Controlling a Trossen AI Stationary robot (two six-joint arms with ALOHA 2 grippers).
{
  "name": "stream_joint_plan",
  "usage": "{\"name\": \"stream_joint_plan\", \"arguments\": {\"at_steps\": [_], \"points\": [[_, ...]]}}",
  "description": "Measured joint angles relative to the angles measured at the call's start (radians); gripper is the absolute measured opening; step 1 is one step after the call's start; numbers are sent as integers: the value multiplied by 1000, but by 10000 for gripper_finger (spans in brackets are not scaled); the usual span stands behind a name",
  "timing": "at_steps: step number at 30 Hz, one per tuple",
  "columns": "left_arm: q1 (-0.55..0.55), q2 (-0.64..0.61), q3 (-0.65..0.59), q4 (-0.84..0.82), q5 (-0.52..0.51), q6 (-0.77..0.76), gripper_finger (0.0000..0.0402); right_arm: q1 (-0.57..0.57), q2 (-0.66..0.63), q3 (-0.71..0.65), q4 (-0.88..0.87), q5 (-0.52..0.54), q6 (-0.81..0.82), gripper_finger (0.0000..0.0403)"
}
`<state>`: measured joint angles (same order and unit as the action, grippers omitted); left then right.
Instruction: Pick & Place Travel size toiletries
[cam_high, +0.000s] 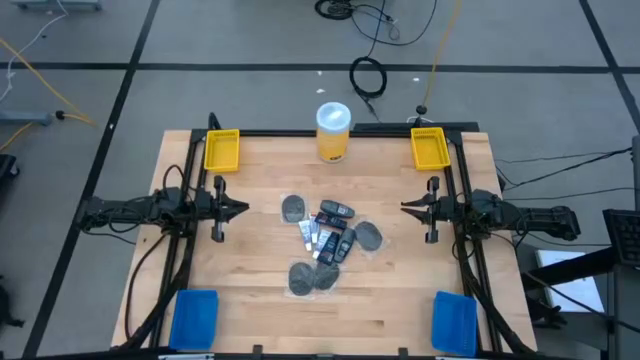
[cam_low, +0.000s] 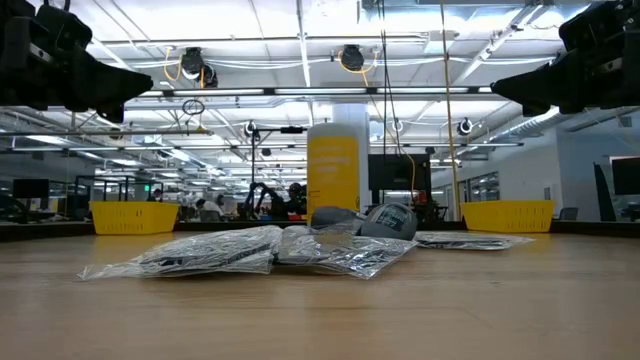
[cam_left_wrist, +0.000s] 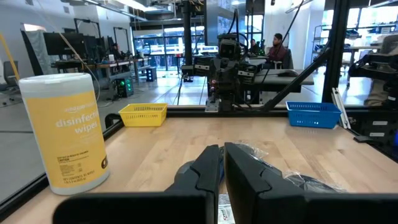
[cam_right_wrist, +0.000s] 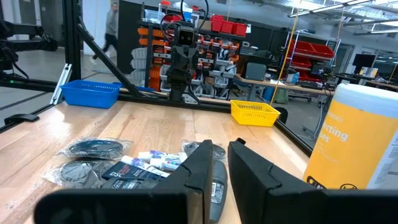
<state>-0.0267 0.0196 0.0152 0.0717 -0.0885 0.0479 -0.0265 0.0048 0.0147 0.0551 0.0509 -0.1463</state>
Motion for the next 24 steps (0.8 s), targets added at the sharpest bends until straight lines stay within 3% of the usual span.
{"name": "stream_joint_plan", "arguments": {"at_steps": [24], "points": [[0, 0, 0, 5, 0, 32, 26, 0, 6, 0, 58, 0, 2, 43]]}}
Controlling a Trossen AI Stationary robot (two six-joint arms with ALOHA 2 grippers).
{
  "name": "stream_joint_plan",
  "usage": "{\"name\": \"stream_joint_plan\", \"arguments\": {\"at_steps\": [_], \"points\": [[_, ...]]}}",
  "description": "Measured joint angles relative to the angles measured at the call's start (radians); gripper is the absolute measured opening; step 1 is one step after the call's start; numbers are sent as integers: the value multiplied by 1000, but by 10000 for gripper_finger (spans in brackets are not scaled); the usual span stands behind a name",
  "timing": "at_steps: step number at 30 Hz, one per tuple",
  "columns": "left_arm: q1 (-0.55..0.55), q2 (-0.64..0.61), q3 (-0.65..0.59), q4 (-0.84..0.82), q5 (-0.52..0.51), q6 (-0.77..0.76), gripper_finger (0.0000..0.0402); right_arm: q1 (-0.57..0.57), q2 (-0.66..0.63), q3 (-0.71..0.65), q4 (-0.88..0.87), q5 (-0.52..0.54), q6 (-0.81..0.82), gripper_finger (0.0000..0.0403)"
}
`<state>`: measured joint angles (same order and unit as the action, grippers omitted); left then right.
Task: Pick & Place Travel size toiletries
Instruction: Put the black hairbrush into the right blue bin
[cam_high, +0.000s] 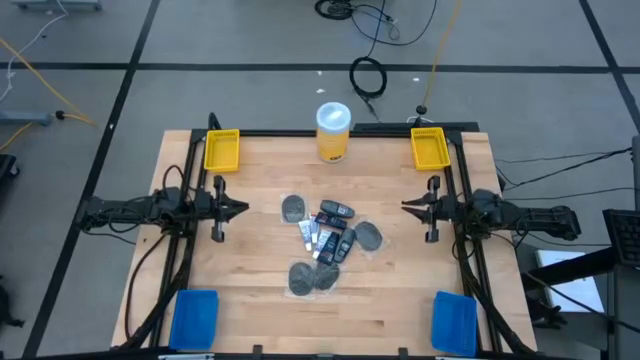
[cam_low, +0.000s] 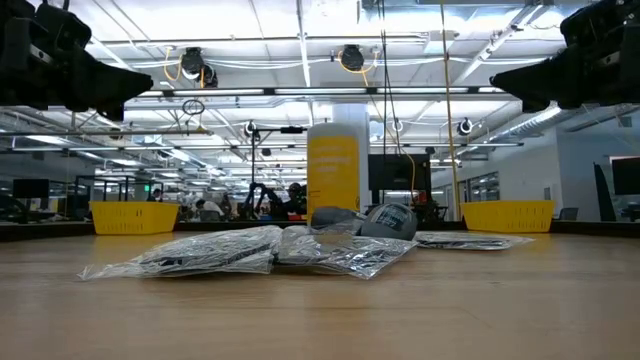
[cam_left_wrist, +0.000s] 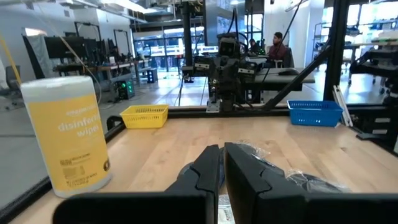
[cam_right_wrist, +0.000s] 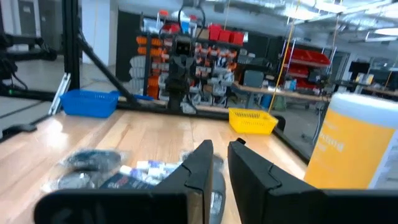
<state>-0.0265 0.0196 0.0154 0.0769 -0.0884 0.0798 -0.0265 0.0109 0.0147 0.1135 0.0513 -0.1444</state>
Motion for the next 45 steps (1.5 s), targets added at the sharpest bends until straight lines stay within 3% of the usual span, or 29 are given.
{"name": "stream_joint_plan", "arguments": {"at_steps": [14, 16, 19, 24, 27, 32, 35, 39, 45], "points": [[1, 0, 0, 123, -63, 42, 26, 0, 0, 0, 67, 0, 1, 43], [1, 0, 0, 127, -64, 68, 26, 2, 0, 0, 119, -7, 80, 43], [1, 0, 0, 124, -64, 72, 26, 2, 3, 0, 221, -51, 232, 43], [1, 0, 0, 122, -64, 6, 26, 3, 52, -1, 390, -207, 240, 43], [1, 0, 0, 122, -64, 4, 26, 11, 141, -1, 534, -216, 250, 43], [1, 0, 0, 122, -63, -26, 26, 22, 405, 27, 581, 0, 292, 58], [1, 0, 0, 121, -63, -40, 26, 22, 578, 72, 572, 51, 350, 80], [1, 0, 0, 109, -63, -37, 26, 22, 760, 204, 411, 52, 442, 124], [1, 0, 0, 92, -71, -44, 26, 22, 980, 442, -60, 49, 571, 201]]}}
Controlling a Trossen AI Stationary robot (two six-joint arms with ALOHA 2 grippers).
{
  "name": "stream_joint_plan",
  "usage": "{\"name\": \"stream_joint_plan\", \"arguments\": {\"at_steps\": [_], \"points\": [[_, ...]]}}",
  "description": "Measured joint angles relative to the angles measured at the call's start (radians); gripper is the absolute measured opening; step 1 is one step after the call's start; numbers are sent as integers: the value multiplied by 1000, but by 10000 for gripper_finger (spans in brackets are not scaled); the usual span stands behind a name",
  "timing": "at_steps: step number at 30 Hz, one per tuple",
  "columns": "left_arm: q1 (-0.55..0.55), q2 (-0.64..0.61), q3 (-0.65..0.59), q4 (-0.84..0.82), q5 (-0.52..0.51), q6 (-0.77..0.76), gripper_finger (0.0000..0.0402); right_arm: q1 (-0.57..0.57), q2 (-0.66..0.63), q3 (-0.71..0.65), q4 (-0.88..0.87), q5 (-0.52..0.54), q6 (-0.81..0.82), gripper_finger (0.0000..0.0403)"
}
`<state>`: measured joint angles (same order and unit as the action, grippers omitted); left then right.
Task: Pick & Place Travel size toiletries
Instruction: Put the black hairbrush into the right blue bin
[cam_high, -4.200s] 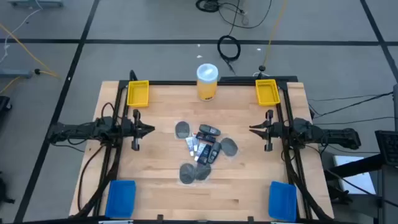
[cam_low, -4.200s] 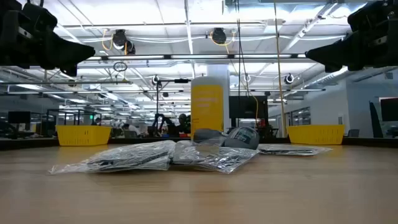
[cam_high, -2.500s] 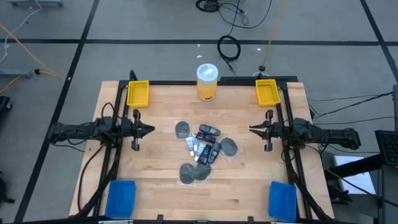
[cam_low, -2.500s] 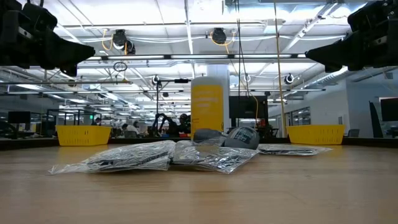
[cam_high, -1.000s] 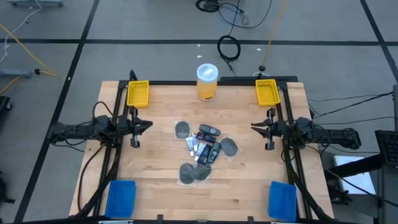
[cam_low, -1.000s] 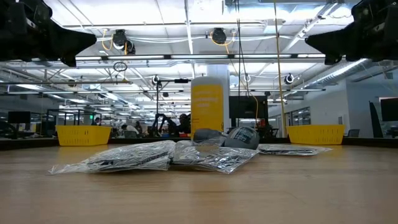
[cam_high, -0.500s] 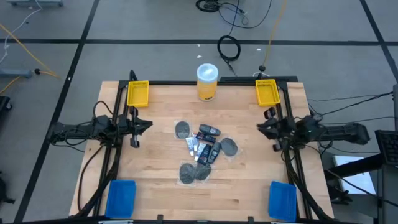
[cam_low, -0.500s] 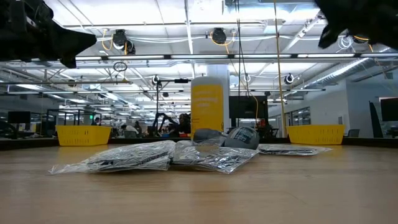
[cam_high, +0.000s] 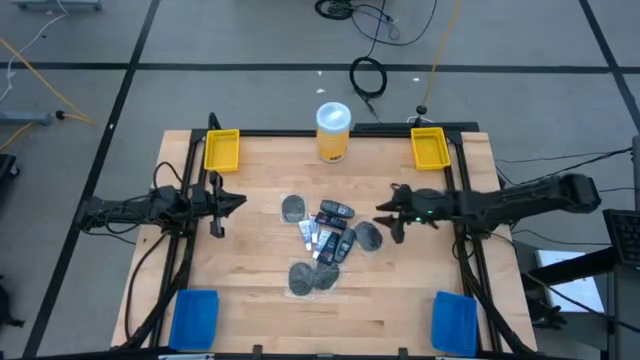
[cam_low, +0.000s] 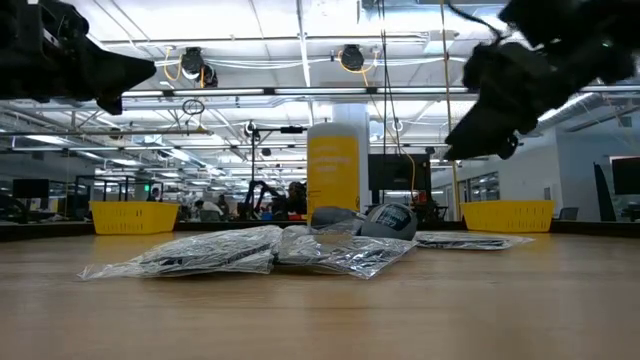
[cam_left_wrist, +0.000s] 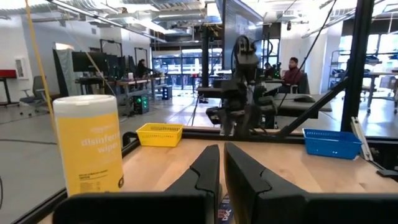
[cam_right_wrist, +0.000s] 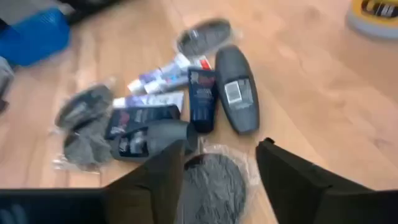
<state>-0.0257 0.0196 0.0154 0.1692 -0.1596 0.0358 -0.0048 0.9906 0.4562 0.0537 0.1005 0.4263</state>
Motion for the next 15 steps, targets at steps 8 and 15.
{"name": "stream_joint_plan", "arguments": {"at_steps": [8, 15], "points": [[0, 0, 0, 6, -14, -44, 26, -1, 301, 105, -69, -101, -130, 261], [0, 0, 0, -13, -52, -46, 26, -8, 446, 105, 36, -44, -205, 268]]}}
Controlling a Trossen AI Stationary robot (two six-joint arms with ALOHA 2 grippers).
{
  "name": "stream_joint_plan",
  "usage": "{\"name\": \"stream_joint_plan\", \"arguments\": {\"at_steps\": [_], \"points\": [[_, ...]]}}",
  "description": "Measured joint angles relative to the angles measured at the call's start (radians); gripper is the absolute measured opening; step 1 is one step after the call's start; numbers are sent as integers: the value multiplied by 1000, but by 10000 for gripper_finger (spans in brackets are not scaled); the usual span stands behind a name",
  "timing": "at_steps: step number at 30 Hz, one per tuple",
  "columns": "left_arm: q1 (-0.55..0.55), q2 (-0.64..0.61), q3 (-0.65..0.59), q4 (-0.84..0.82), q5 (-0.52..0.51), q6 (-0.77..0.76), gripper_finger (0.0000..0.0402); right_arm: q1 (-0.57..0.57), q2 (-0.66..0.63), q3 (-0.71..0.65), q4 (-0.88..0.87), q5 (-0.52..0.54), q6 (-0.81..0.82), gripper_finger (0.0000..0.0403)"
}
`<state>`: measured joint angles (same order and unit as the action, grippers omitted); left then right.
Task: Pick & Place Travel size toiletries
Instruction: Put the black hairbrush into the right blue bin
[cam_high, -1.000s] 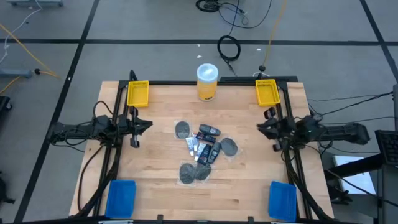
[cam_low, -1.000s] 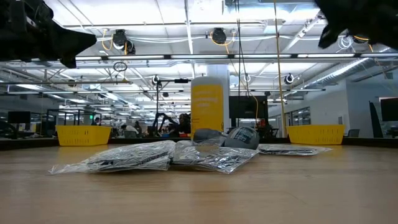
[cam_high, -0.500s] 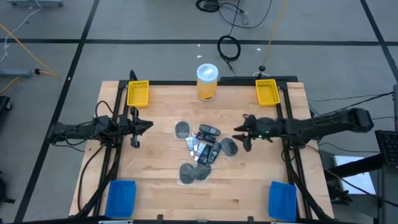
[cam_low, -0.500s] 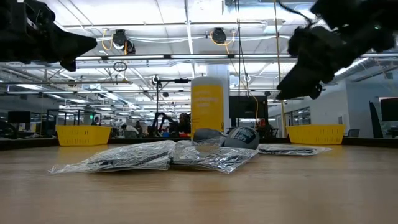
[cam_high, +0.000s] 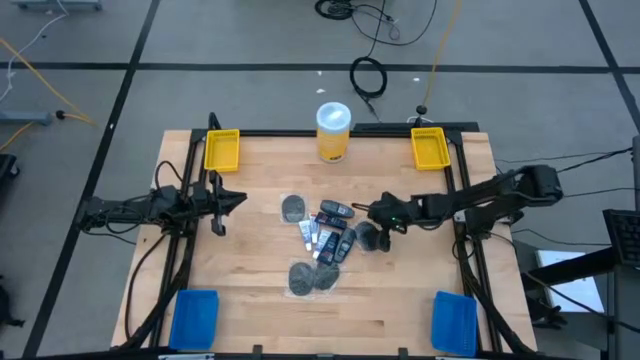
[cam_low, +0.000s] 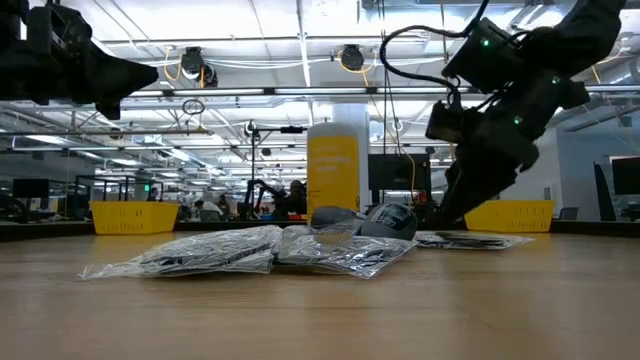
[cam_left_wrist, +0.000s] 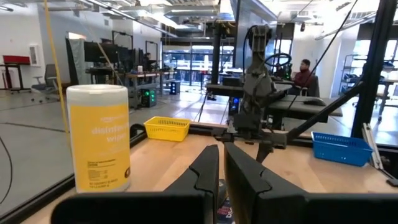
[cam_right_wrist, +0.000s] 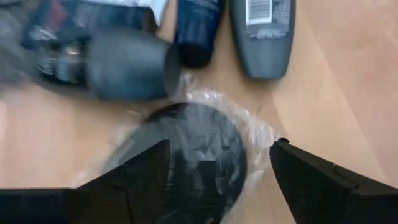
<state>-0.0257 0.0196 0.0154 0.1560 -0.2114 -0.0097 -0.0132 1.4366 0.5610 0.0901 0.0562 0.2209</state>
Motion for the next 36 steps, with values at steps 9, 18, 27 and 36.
{"name": "stream_joint_plan", "arguments": {"at_steps": [9, 18, 27, 36], "points": [[0, 175, -1, 83, -1, -84, 26, 2, 80, 2, 34, -9, -51, 200], [-1, 573, -1, 442, -1, -132, 26, 2, 28, 1, -21, 49, -56, 50], [0, 948, 148, 579, 1, -115, 26, 16, -195, -3, -114, 290, -122, 9], [56, 1390, 462, 596, 14, 59, 57, 131, -151, -1, 424, 564, -449, 1]]}}
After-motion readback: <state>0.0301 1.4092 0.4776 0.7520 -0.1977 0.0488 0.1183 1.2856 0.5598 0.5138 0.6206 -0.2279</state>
